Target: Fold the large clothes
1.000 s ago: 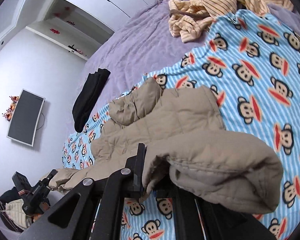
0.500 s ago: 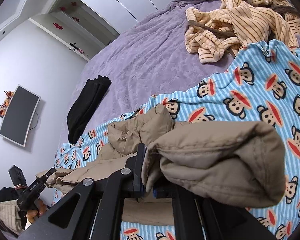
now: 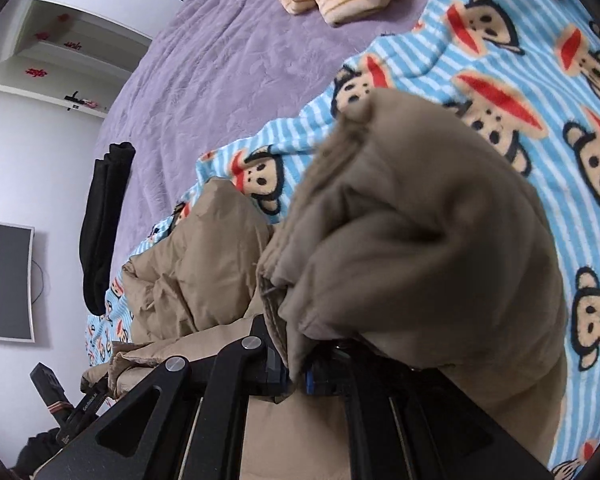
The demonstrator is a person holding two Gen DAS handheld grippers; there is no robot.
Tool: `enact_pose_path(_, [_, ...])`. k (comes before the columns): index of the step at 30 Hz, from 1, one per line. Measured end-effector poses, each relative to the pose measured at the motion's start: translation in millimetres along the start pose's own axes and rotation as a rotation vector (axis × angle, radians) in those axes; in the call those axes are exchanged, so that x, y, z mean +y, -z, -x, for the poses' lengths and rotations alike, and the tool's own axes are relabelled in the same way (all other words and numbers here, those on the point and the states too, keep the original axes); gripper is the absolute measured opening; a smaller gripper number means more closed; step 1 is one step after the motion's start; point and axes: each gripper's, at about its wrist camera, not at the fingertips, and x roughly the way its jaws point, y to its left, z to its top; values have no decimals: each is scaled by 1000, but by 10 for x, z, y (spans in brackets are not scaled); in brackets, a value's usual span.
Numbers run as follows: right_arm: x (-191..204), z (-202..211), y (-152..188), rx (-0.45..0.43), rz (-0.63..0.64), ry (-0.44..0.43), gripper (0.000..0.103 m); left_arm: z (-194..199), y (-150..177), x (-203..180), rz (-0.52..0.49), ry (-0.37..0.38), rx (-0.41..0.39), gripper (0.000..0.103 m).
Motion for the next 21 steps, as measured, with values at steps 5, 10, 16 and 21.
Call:
enact_pose_path(5, [-61,-101,-41,28,-32,-29,10,286,28,45,-1,37,-83,29])
enact_pose_path(10, [15,121,-45,27,10,-88,56,710,90,1,-90,-24,-175,89])
enact_pose_path(16, [287,452,110,4,135,-159,73,951,104,-62,-108,67,-196,86])
enact_pose_path(21, [506,139,406,48,309,-18,16,445,263,-374,-171,24,-124,75])
